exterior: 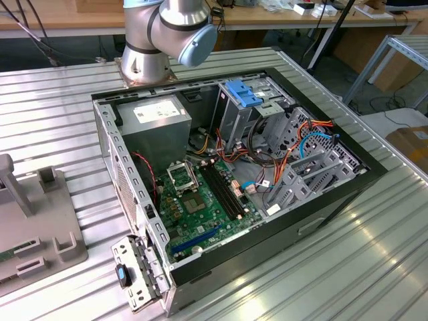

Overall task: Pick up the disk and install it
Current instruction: 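Pick up the disk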

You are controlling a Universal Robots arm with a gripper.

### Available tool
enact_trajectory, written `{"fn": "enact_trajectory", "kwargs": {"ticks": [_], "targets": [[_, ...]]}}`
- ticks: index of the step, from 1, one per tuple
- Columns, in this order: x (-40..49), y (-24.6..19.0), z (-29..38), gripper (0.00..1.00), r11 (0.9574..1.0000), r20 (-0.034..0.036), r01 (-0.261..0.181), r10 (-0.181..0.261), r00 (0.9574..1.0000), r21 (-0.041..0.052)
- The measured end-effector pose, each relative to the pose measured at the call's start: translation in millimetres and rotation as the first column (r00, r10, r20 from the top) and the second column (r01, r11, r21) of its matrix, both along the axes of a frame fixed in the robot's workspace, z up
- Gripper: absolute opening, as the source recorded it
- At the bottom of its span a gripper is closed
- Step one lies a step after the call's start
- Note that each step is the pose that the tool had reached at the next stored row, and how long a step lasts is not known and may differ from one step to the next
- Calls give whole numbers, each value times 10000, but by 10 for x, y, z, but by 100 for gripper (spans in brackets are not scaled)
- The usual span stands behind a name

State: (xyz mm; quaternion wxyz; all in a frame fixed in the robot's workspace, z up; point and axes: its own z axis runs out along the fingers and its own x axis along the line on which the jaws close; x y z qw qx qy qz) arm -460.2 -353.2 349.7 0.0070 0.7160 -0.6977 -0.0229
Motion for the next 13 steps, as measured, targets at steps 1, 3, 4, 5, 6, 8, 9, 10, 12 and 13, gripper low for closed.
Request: {"fn": "enact_trajectory", "kwargs": {"ticks": [1,3,4,5,6,8,9,10,12,13], "targets": [[15,1,-1,11,10000,1,-29,29,10000,3],[33,3,-2,11,9998,2,-199,199,9998,13],[35,3,-3,11,9995,7,-330,330,9995,22],[36,4,-4,11,9990,18,-442,442,9990,30],[37,4,-5,11,9988,27,-489,489,9988,33],[37,4,-6,11,9984,46,-565,565,9984,40],[36,3,-6,11,9984,50,-568,567,9984,42],[34,3,-7,11,9984,69,-568,568,9984,73],[33,3,-8,11,9982,128,-573,570,9983,200],[31,4,-9,11,9981,150,-573,570,9983,244]]}}
